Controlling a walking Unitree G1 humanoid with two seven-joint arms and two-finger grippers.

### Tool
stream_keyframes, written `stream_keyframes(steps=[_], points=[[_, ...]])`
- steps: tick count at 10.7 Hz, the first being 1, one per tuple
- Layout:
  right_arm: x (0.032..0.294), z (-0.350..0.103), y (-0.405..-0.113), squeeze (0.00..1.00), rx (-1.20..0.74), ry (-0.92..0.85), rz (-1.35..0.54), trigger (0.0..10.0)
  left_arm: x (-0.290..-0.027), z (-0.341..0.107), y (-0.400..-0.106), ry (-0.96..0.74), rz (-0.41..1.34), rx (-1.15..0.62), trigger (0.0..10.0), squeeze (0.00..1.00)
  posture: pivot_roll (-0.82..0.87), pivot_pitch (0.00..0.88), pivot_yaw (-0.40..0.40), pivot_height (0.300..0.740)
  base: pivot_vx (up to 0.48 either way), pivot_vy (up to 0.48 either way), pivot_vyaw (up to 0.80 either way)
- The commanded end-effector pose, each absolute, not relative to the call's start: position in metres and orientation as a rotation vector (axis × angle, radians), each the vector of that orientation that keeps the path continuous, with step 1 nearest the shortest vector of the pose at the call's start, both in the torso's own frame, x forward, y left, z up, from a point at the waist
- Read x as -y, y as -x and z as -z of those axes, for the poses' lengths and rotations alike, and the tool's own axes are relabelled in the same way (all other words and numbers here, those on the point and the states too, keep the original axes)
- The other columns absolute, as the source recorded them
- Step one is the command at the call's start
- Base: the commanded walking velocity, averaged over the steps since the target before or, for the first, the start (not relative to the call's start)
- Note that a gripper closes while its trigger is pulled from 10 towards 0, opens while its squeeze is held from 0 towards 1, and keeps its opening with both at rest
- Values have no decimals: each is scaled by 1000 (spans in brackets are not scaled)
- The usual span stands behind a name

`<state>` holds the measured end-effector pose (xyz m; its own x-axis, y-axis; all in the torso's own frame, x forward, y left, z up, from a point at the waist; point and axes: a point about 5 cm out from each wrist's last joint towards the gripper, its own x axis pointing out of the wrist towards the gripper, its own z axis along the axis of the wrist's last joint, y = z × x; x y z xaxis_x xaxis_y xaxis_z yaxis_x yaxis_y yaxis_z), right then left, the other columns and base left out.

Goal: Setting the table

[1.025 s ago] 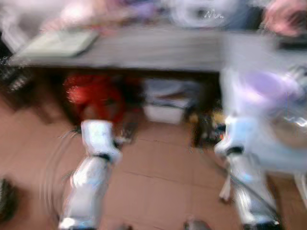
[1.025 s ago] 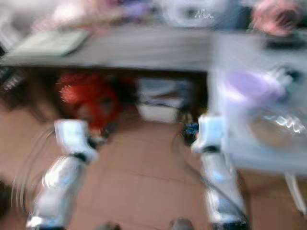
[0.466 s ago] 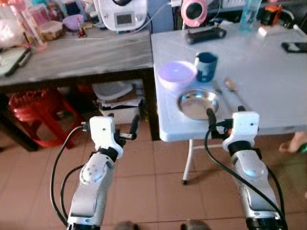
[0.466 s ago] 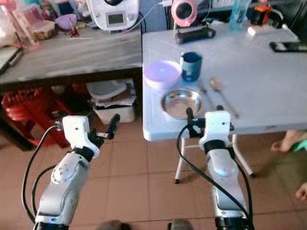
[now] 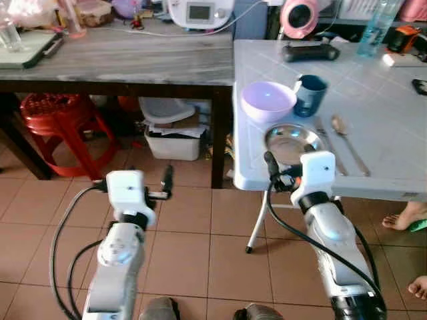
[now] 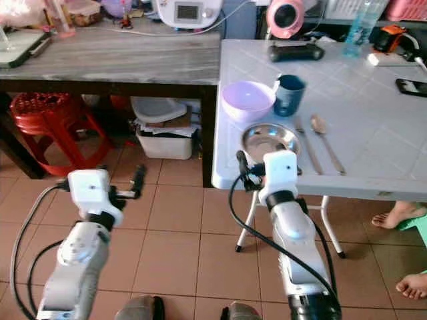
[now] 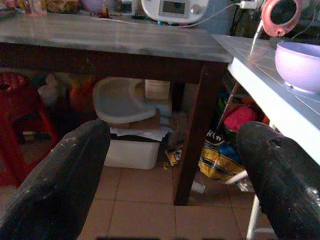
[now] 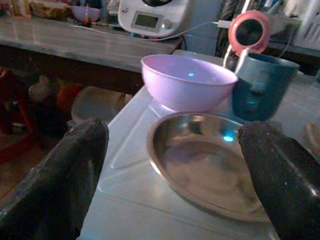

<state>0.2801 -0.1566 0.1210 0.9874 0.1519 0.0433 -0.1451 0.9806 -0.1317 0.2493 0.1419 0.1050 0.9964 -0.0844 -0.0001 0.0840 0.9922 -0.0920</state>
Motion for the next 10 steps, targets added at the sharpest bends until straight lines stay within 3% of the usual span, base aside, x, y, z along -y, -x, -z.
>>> stream_keyframes(steps=[1,3,6,10], points=[[155,-119,-281,0,50,113,-149,10000,-141,-111,-249,78,100,21,10000,0,42,52,6,740,0,0,0],[157,-117,-276,0,47,98,-111,10000,-138,-117,-253,98,163,36,10000,0,18,53,46,740,0,0,-275],[161,-122,-279,0,73,98,-81,10000,-130,-123,-257,100,204,52,10000,0,6,64,63,740,296,0,0],[157,-124,-282,0,84,97,-87,10000,-130,-123,-256,107,200,48,10000,0,11,77,62,740,66,-435,0]])
